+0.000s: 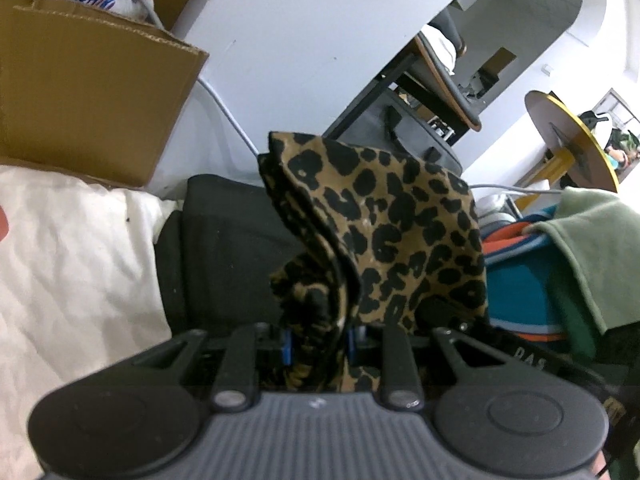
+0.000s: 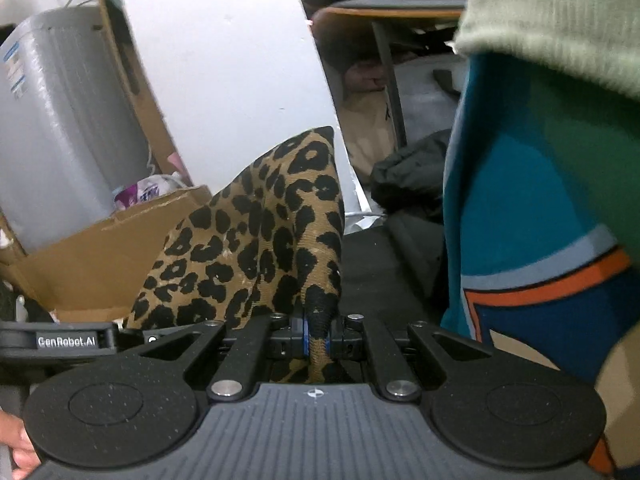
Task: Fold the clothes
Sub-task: 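Carry the garment with both tools and lower it onto the black clothes pile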
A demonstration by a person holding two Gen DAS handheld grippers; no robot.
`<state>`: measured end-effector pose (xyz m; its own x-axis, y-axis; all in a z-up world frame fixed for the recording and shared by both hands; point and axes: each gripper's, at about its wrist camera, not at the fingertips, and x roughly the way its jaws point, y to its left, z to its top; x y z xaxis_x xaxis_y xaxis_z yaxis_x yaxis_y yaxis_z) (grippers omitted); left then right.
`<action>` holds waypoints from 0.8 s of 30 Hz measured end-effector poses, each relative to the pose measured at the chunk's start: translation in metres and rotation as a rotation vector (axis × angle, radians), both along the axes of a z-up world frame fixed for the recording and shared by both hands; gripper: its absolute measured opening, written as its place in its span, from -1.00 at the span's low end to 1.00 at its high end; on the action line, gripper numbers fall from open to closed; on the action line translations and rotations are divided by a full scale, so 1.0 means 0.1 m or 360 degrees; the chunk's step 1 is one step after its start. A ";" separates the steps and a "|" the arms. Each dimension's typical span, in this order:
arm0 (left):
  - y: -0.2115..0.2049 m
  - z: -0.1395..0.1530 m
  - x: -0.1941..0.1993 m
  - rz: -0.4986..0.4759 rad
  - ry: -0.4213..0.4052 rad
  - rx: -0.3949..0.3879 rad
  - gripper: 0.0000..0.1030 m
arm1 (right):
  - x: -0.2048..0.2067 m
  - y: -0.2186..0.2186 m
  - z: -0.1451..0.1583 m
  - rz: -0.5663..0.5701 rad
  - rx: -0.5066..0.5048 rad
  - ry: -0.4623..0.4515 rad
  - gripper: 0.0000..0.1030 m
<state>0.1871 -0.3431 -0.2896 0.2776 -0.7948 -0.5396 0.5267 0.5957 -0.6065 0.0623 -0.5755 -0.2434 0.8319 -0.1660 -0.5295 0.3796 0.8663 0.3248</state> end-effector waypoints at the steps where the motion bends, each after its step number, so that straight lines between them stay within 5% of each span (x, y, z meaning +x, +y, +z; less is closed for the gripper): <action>1: -0.02 -0.02 0.04 0.0004 0.0007 -0.0003 -0.51 | 0.05 -0.03 -0.02 -0.0003 0.0002 0.0003 -0.88; 24: -0.44 -0.58 0.94 0.0078 0.0143 0.0111 -0.51 | 1.18 -0.38 -0.50 0.0056 -0.0106 0.0263 -0.88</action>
